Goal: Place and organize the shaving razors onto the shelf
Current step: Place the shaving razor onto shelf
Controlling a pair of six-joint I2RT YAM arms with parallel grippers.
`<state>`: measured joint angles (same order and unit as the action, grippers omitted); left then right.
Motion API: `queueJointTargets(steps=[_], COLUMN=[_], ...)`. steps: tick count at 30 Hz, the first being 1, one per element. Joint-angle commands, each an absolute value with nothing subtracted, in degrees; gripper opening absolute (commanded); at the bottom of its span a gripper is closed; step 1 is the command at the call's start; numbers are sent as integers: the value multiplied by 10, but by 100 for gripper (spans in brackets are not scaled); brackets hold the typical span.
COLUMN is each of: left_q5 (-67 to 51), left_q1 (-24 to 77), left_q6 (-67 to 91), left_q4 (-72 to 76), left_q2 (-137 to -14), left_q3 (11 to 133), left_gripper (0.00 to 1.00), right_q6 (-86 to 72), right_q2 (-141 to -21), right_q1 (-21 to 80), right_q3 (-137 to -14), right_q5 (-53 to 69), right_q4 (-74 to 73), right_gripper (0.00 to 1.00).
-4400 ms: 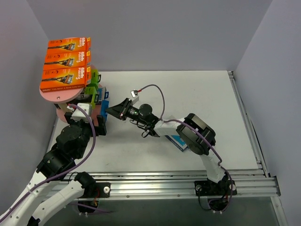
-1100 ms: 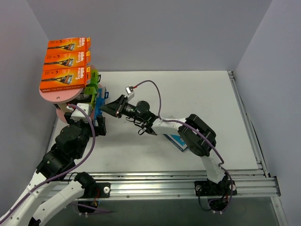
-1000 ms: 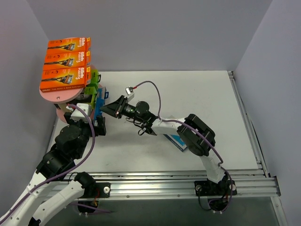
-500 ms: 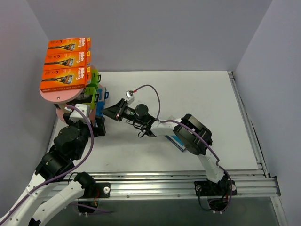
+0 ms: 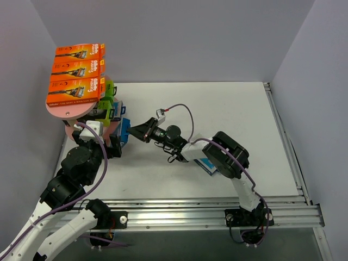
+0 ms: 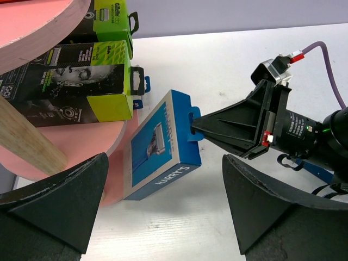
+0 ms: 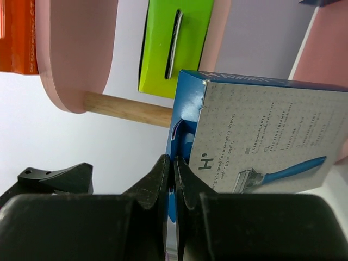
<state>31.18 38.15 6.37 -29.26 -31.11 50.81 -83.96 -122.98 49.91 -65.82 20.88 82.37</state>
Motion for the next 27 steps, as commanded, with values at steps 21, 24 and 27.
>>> queueJointTargets(steps=[21,24,27], left_q5=[309,310,311], left_q1=[381,380,380], left_q6=[66,66,66], left_q4=[-261,-261,-261], left_q2=[-306,-306,-307], left_q3=[509,509,508], left_gripper=[95,95,95], right_q6=[-789,-792,-788], right_q2=[-1257,-1259,-1263], right_q1=[472,463,455], right_q3=[-577,-570,-571], right_q5=[221,220,226], right_q4=[1034,1026,1016], right_gripper=[0,0,0])
